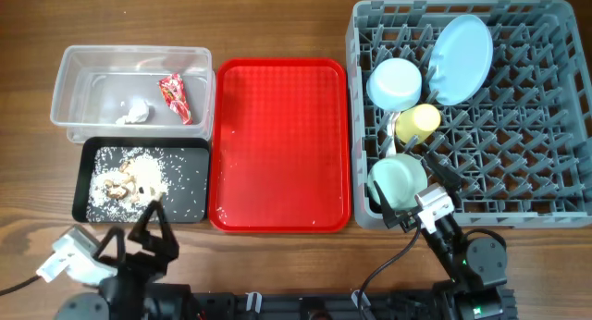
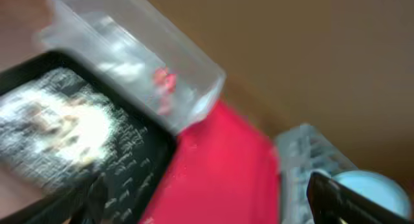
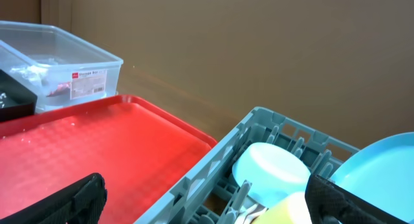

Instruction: Sort waste into correct bins and load items into the dishwasher rack

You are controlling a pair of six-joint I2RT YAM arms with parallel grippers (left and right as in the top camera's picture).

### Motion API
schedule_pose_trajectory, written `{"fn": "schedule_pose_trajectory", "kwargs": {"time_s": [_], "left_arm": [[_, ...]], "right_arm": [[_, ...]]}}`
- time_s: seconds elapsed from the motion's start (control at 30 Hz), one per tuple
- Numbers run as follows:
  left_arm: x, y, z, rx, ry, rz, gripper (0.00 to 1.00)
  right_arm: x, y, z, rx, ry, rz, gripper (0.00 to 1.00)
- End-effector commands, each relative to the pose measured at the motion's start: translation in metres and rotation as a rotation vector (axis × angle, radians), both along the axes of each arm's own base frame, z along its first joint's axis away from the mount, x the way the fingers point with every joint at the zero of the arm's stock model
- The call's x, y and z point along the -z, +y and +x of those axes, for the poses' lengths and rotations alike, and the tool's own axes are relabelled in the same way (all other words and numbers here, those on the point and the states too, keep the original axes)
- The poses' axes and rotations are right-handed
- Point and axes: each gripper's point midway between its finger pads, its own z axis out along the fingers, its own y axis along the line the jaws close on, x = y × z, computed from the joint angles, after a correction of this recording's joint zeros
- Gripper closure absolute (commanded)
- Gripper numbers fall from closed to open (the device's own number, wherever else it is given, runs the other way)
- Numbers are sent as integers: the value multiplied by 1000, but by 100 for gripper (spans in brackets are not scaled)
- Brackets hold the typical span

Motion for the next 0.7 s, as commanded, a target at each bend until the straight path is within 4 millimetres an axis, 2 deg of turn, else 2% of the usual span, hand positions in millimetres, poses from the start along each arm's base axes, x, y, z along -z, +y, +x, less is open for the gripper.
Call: {"fn": "schedule_pose_trajectory", "kwargs": {"time_s": [0.0, 0.13, 0.27, 0.37, 0.43, 0.63, 0.67], "left_arm": [[-8, -11, 17, 51, -172, -24, 0], [-26, -20, 47, 103, -356, -34, 0], [-33, -29, 69, 169, -527, -22, 0], [-17, -32, 83, 190, -599, -14, 0], [5, -31, 90, 188, -571, -18, 0], [48, -28, 102, 169, -481, -24, 0], [64, -26, 105, 154, -447, -27, 0]], "right_arm": [[-3, 1, -1, -9, -18, -8, 0], [-3, 1, -1, -10, -18, -8, 0], [-3, 1, -1, -10, -18, -8, 0], [-3, 1, -1, -10, -18, -8, 0], [-3, 1, -1, -9, -18, -8, 0], [-3, 1, -1, -10, -18, -8, 1], [-3, 1, -1, -9, -18, -8, 0]]}}
